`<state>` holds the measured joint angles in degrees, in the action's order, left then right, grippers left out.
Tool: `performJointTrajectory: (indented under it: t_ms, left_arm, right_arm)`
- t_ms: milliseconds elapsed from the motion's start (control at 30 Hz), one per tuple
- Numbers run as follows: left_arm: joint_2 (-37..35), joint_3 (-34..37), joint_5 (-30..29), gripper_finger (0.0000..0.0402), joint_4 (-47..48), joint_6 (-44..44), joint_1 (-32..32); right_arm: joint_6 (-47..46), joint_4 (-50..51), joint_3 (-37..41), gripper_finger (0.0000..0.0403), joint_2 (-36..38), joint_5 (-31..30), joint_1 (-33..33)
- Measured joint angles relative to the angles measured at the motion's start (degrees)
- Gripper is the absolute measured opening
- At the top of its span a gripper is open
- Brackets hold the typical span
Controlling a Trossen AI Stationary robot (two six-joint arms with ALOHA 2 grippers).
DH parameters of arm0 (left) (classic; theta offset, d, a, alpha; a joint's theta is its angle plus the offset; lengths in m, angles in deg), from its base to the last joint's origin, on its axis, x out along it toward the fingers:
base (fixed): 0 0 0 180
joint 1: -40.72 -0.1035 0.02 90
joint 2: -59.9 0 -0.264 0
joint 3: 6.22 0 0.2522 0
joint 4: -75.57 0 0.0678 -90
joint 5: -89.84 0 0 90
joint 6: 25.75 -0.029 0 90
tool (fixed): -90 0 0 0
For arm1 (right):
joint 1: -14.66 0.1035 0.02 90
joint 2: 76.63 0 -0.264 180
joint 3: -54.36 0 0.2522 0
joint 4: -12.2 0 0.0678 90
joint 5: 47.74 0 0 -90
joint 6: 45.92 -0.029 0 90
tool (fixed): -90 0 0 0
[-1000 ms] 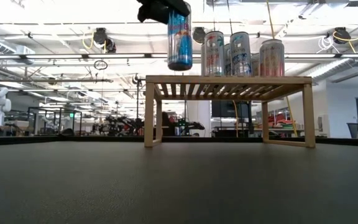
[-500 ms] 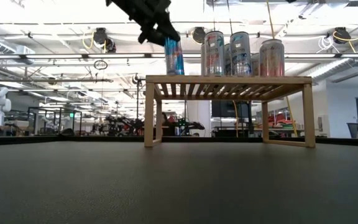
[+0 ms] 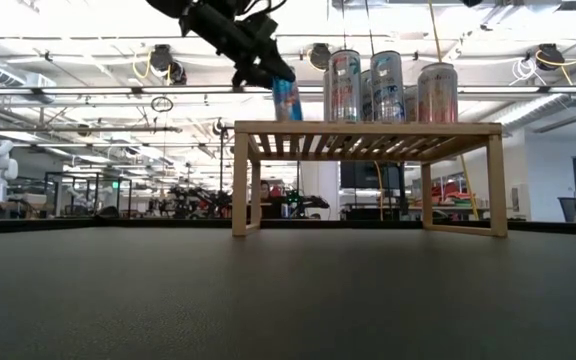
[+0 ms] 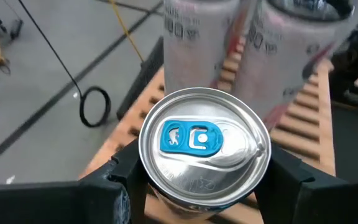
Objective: Place canned beverage on shelf
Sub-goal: Put the top blue soda can on the shelf, then put the blue soda can on the shelf
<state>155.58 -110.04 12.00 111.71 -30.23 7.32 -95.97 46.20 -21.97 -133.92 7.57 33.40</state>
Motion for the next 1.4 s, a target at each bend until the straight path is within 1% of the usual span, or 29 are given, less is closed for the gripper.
performJointTrajectory:
  t_ms: [167,233,467,733,933,1033,1267,1400]
  left_arm:
    - [1.26,0.04,0.04,0.0208,-4.19,-1.59,-0.40]
    - [1.53,0.00,0.07,0.0208,-6.95,-2.11,-0.55]
    - [3.55,0.02,2.66,0.0208,-7.66,-2.36,-1.94]
    - [4.96,-0.20,3.66,0.0208,-7.93,-3.40,-2.91]
    - [5.19,-0.20,3.80,0.0210,-8.15,-3.57,-2.91]
    - [5.25,-0.19,3.80,0.0226,-8.38,-3.57,-2.91]
    - [5.89,0.20,3.43,0.0295,-7.48,-3.88,-2.91]
    - [5.45,0.07,3.45,0.0316,-8.41,-3.94,-2.91]
  right_arm:
    - [-1.06,0.21,0.00,0.0313,-0.05,-0.29,-0.04]
    - [-1.88,0.67,0.00,0.0313,-0.09,-1.41,-0.04]
    - [-4.52,1.96,0.00,0.0313,-0.11,-1.79,-0.04]
    - [-4.75,2.50,0.00,0.0313,-0.11,-4.40,-0.07]
    - [-4.80,2.79,0.00,0.0313,-0.11,-4.60,-0.07]
    - [-4.80,2.82,0.00,0.0313,-0.11,-4.60,-0.07]
    - [-4.80,2.79,0.00,0.0313,-0.11,-4.65,-0.07]
    - [-4.79,2.82,0.00,0.0313,-0.11,-5.85,-0.07]
